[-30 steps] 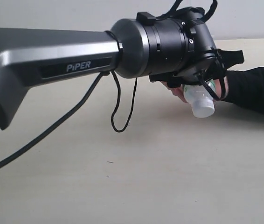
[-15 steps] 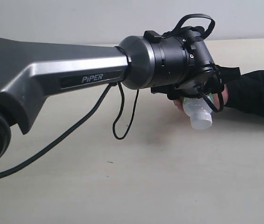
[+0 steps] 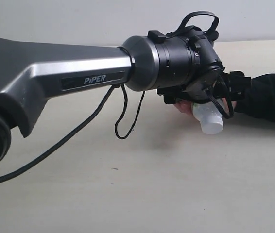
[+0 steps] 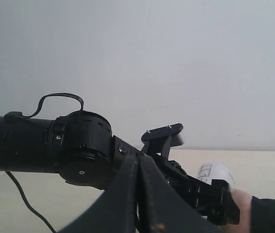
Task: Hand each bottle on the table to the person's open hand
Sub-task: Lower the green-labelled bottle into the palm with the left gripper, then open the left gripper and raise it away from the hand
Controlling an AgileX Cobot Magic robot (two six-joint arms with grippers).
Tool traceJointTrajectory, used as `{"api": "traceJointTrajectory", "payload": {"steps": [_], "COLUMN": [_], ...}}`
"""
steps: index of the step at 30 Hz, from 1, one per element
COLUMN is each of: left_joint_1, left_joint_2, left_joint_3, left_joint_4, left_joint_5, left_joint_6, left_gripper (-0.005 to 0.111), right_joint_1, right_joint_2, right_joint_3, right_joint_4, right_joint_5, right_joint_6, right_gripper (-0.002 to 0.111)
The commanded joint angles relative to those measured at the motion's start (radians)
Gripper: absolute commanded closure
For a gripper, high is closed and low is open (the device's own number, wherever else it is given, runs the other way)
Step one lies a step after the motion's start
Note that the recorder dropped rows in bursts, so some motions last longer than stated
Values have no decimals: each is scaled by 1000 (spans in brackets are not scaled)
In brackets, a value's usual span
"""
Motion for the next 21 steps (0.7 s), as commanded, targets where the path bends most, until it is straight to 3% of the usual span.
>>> {"api": "traceJointTrajectory", "payload": {"steps": [1,12,16,19,21], "left_joint_1": [2,6,13,15,20], "left_joint_2": [-11,-171,-249,-295,-315], "left_joint_3": [3,3,3,3,3], "left_joint_4": [4,6,4,-1,-12], "left_joint_5": [2,36,66,122,160], "left_joint_6": [12,137,302,396,401], "left_gripper": [3,3,6,22,48], "right_joint_1": [3,3,3,3,3], "right_joint_2": [-5,-5,-5,-5,-5], "right_joint_3": [4,4,4,4,4], "right_joint_4": [0,0,0,0,0], "right_joint_5": [-1,-1,-1,-1,-1], "right_joint_6": [-1,-1,-1,-1,-1], "right_gripper": [108,108,108,108,108]}}
